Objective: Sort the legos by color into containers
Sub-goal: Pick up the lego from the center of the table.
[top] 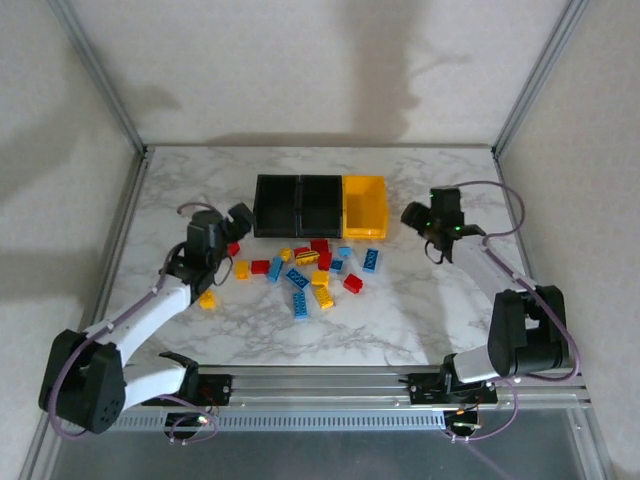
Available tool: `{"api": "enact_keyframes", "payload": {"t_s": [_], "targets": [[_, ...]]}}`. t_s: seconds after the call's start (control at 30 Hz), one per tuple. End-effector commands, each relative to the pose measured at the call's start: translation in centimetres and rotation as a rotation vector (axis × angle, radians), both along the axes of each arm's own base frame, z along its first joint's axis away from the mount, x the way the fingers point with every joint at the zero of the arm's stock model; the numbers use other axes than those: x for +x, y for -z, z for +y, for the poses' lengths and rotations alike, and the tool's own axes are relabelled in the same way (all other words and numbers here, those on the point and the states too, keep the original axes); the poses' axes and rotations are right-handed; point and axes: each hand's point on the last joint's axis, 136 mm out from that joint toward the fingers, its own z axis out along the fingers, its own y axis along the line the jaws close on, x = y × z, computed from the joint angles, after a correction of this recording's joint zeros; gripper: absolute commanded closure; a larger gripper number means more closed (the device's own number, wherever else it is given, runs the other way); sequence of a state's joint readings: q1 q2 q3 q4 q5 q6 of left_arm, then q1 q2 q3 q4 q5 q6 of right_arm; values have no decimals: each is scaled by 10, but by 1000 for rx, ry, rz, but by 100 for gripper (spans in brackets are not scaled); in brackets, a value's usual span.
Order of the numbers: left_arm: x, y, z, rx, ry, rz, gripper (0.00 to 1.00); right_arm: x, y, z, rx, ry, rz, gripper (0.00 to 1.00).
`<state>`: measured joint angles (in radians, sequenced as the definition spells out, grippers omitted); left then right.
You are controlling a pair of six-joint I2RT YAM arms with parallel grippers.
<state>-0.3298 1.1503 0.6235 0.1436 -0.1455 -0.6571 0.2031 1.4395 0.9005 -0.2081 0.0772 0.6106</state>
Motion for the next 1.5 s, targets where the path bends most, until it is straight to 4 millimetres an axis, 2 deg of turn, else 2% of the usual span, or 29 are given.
{"api": "enact_keyframes", "payload": {"t_s": [0.0,0.1,0.2,0.4,0.57,0.83,0.97,1.07,1.27,1.37,1.47], "targets": [[-33,26,-17,-45,22,85,11,-29,20,19,-41,-29,138,30],[-43,26,-33,-87,63,81,11,-36,30,49,0,-100,166,34],[-48,23,-46,-88,96,77,11,-38,44,73,-31,-146,208,33],[-50,23,-62,-67,133,86,11,-36,67,99,-74,-179,263,33],[-52,28,-68,-66,139,95,11,-38,84,111,-112,-206,314,42],[-52,31,-71,-56,138,102,11,-41,100,112,-152,-207,368,58],[-51,32,-70,-53,135,102,11,-41,101,112,-158,-211,374,67],[-51,32,-72,-53,141,103,11,-40,94,112,-168,-215,367,75],[-50,34,-72,-51,137,106,11,-27,47,116,-190,-236,279,78],[-49,36,-74,-55,142,110,11,-11,21,119,-209,-246,226,78],[-48,37,-76,-60,144,112,11,12,0,123,-228,-251,175,78]]}}
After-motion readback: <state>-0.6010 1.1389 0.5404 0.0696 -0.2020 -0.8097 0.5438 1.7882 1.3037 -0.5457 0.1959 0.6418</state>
